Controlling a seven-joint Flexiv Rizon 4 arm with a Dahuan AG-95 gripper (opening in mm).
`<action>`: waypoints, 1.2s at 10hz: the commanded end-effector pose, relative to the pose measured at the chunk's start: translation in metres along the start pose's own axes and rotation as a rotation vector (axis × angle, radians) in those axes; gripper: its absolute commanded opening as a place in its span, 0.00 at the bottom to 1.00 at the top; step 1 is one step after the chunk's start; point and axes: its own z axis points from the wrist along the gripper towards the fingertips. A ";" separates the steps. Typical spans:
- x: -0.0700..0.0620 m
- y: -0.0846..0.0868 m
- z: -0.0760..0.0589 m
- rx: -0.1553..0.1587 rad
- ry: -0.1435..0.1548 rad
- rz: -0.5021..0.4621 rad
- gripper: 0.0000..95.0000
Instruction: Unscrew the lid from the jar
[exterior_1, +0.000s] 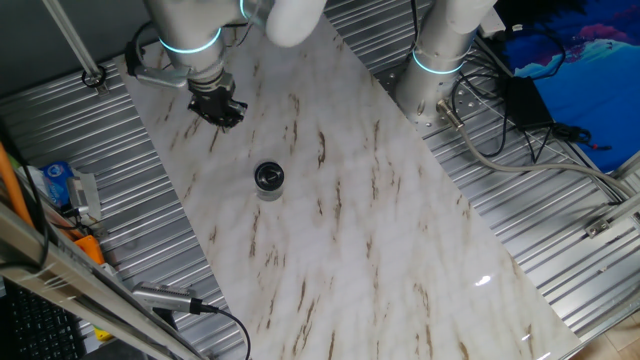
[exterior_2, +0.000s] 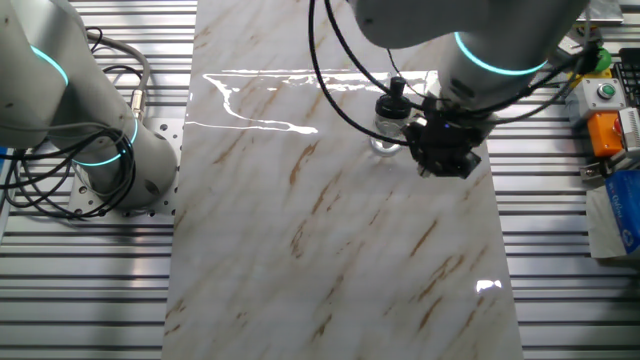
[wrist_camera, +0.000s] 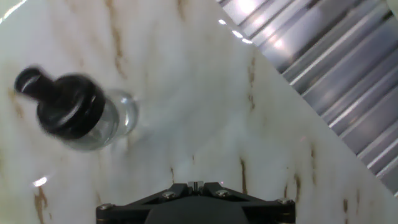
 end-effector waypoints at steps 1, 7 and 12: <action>0.003 0.001 -0.001 0.017 -0.009 0.017 0.00; 0.022 -0.103 0.011 -0.013 -0.043 -0.109 0.00; 0.023 -0.112 0.019 -0.006 -0.040 -0.088 0.00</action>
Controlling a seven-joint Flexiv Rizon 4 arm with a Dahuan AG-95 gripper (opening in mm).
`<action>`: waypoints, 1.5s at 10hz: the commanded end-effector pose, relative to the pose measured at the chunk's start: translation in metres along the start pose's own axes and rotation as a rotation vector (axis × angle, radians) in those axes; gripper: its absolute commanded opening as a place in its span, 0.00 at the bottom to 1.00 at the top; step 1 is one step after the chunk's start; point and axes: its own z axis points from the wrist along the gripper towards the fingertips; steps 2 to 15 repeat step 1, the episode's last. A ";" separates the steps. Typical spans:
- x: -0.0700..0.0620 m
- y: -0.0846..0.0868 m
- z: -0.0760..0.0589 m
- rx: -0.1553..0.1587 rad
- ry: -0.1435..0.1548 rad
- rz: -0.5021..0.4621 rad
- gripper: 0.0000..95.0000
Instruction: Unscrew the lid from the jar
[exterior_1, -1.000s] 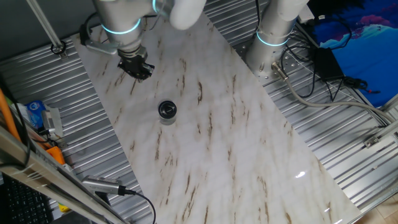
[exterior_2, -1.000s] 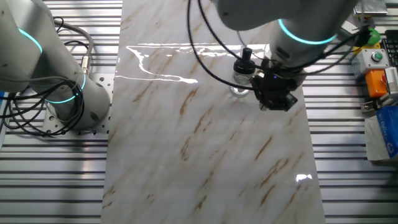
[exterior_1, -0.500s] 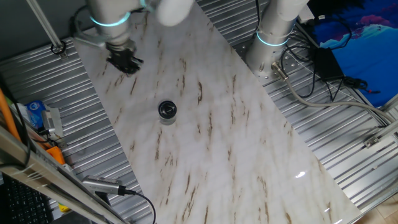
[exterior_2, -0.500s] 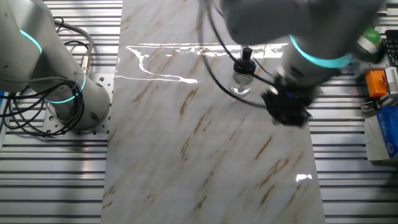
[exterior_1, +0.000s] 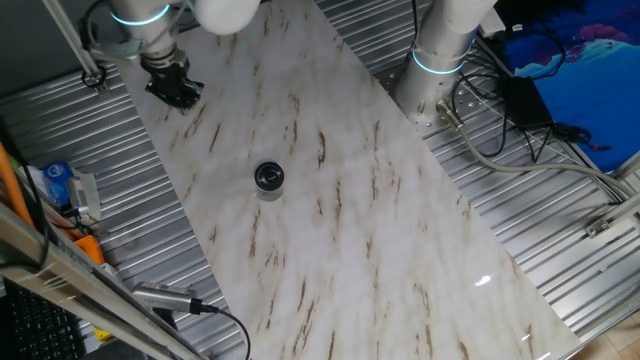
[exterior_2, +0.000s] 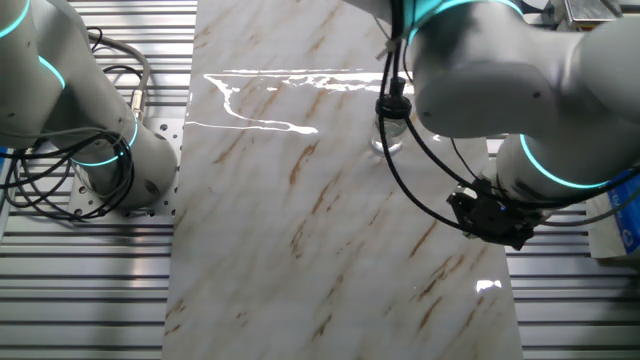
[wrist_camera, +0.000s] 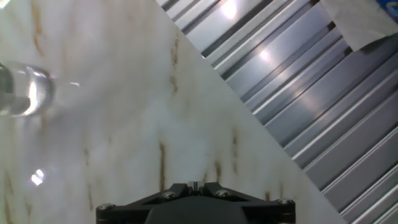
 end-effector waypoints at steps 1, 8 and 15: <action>0.001 0.002 0.000 0.016 0.018 0.003 0.00; 0.001 0.002 0.000 0.016 0.018 0.003 0.00; 0.001 0.002 0.000 0.016 0.018 0.003 0.00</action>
